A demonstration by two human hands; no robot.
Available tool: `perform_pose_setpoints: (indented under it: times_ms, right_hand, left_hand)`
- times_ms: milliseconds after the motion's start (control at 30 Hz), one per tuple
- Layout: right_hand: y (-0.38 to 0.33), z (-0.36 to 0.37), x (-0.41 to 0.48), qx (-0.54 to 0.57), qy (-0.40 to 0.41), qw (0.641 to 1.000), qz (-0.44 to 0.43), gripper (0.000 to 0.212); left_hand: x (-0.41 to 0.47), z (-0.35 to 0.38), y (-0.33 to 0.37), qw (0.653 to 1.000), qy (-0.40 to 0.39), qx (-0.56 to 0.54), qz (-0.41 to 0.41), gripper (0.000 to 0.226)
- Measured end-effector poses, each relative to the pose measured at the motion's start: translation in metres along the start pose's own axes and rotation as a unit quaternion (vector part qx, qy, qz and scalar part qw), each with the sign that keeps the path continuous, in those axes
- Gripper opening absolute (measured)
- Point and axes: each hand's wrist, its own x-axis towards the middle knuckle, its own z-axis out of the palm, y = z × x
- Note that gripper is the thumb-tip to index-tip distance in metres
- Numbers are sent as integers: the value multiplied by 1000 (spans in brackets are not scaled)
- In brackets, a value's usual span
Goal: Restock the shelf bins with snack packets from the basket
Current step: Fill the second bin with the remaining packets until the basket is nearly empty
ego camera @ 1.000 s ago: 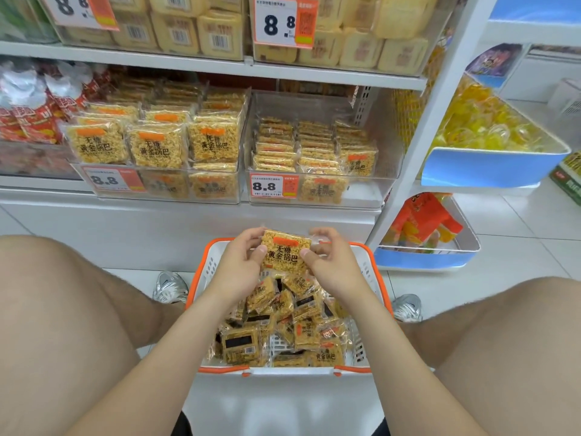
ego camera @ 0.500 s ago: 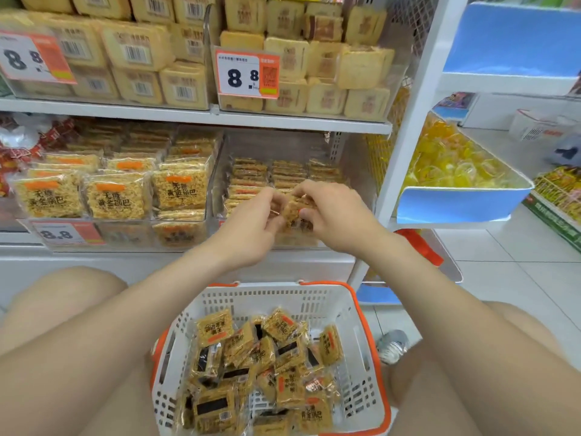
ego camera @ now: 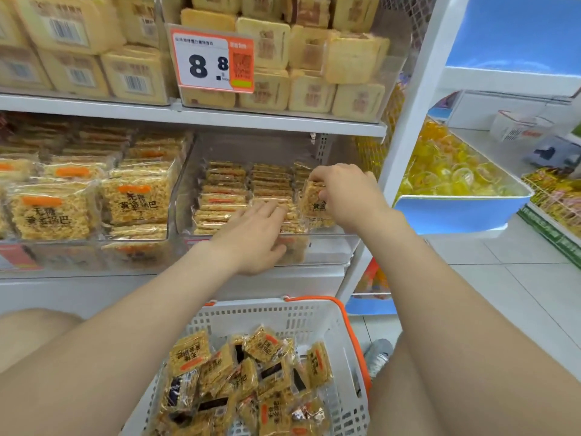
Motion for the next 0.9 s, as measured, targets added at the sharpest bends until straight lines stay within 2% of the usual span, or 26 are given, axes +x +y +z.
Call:
perform_pose_setpoints:
  times_ms: [100, 233, 333, 533, 700, 900]
  right_hand:
    - [-5, 5, 7, -13, -1, 1000, 2, 63]
    - [-1, 3, 16, -23, 15, 1000, 0, 67]
    - [6, 0, 20, -45, 26, 999, -17, 61]
    - [2, 17, 18, -34, -33, 998, -34, 52]
    - [1, 35, 20, -29, -62, 997, -18, 46]
    - [-3, 33, 21, -22, -17, 999, 29, 25]
  left_hand:
    - [5, -1, -1, 999, -34, 22, -10, 74]
    - [9, 2, -4, 998, -32, 39, -23, 61]
    - [10, -1, -3, 998, -34, 39, -30, 58]
    - [12, -5, 1, 997, -42, 42, -38, 52]
    - [11, 5, -3, 998, -37, 57, -14, 62]
    - [10, 12, -9, 998, -35, 55, -1, 74]
